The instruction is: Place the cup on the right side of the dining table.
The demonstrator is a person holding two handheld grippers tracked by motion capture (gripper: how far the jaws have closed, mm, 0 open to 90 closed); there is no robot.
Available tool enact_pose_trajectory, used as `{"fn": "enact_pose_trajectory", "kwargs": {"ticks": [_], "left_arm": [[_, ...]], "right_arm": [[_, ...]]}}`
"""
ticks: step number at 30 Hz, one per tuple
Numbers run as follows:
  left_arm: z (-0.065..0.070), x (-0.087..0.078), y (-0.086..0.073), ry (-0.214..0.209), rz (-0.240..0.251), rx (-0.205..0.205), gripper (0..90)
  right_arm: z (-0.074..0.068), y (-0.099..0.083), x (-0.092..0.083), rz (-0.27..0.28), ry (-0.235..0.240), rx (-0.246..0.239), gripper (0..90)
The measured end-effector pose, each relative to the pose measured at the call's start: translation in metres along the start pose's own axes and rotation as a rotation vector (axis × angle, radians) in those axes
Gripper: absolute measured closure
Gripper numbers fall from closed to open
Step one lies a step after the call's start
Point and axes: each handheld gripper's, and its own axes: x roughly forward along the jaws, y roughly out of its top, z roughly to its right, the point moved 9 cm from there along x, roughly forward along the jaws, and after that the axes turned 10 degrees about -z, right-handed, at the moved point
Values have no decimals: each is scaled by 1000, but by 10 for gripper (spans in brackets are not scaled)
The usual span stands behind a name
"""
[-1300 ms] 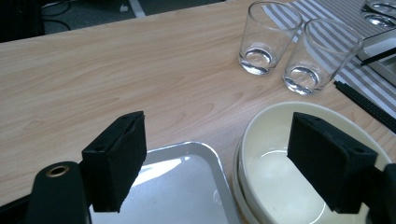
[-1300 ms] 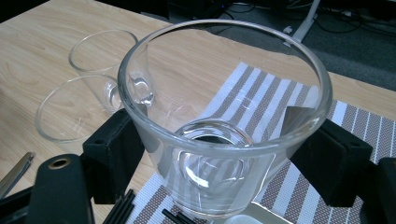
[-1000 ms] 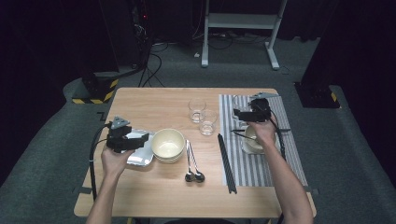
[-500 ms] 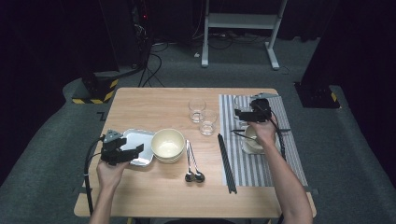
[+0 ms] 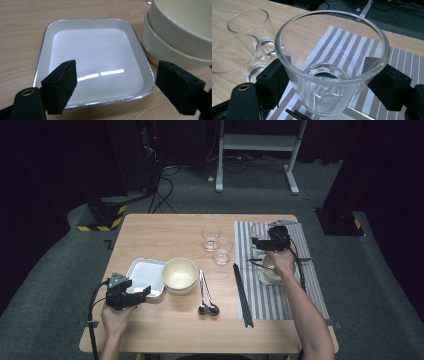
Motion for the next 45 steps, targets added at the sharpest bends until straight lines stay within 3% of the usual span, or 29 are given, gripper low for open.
{"fn": "enact_pose_trajectory", "kwargs": {"ticks": [7, 15, 24, 34, 39, 45], "left_arm": [[-1, -3, -14, 6, 18, -31, 166], [1, -3, -26, 19, 11, -26, 159], [-2, 0, -45, 28, -5, -53, 158], [-5, 0, -54, 32, -6, -64, 160], [-7, 5, -62, 41, -32, -66, 161], [-9, 6, -65, 48, -29, -81, 163]], "right_arm": [[4, -2, 2, -2, -12, 13, 207], [6, -2, 4, -4, -23, 23, 207], [8, -4, 11, -13, -41, 30, 207], [12, -5, 15, -15, -62, 53, 207], [12, -7, 19, -26, -69, 54, 207], [14, -8, 23, -30, -82, 44, 206]]}}
